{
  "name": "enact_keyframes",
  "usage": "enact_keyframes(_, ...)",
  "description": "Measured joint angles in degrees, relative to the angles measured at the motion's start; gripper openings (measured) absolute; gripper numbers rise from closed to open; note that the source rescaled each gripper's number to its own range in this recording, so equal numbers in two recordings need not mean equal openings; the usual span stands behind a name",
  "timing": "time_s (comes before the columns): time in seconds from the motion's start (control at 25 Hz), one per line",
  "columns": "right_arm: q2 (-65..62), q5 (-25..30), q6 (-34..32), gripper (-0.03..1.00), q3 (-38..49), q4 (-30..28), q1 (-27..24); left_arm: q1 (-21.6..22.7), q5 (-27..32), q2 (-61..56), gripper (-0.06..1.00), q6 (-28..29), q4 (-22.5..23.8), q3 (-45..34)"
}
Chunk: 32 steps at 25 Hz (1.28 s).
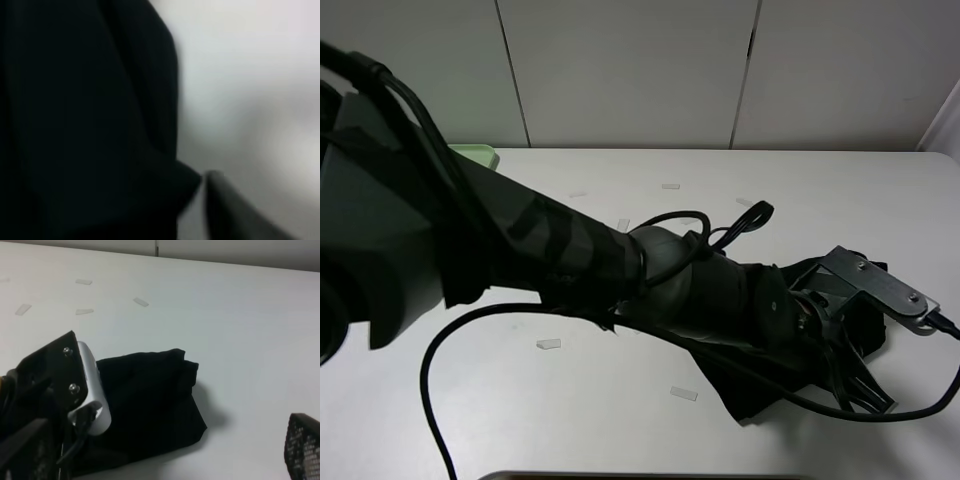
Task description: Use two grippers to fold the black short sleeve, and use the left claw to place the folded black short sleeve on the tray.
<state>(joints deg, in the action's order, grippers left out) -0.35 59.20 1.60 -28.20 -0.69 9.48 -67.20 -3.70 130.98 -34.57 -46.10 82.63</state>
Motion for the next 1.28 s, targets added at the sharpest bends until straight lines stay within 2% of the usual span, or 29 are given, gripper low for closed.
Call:
enact_keyframes(0.12, 0.0, 0.0, 0.0, 1.0, 0.0, 0.0, 0.0, -0.3, 0.57, 0.0, 0.64, 0.0, 1.79, 0.05)
enact_keyframes(0.16, 0.0, 0.0, 0.0, 1.0, 0.0, 0.0, 0.0, -0.38, 0.7, 0.0, 0.71, 0.0, 2.52, 0.05)
enact_keyframes(0.28, 0.0, 0.0, 0.0, 1.0, 0.0, 0.0, 0.0, -0.38, 1.18, -0.23, 0.79, 0.0, 5.78, 0.11)
enact_keyframes(0.56, 0.0, 0.0, 0.0, 1.0, 0.0, 0.0, 0.0, -0.38, 0.57, -7.36, 0.81, 0.0, 13.97, 0.11)
enact_keyframes(0.8, 0.0, 0.0, 0.0, 1.0, 0.0, 0.0, 0.0, -0.25, -1.8, -13.11, 0.81, -0.19, 18.55, 0.11)
enact_keyframes(1.04, 0.0, 0.0, 0.0, 1.0, 0.0, 0.0, 0.0, 2.07, -5.18, -13.81, 0.81, -0.14, 18.85, 0.11)
enact_keyframes(1.28, 0.0, 0.0, 0.0, 1.0, 0.0, 0.0, 0.0, 7.69, -8.54, -13.81, 0.81, -0.02, 15.19, 0.11)
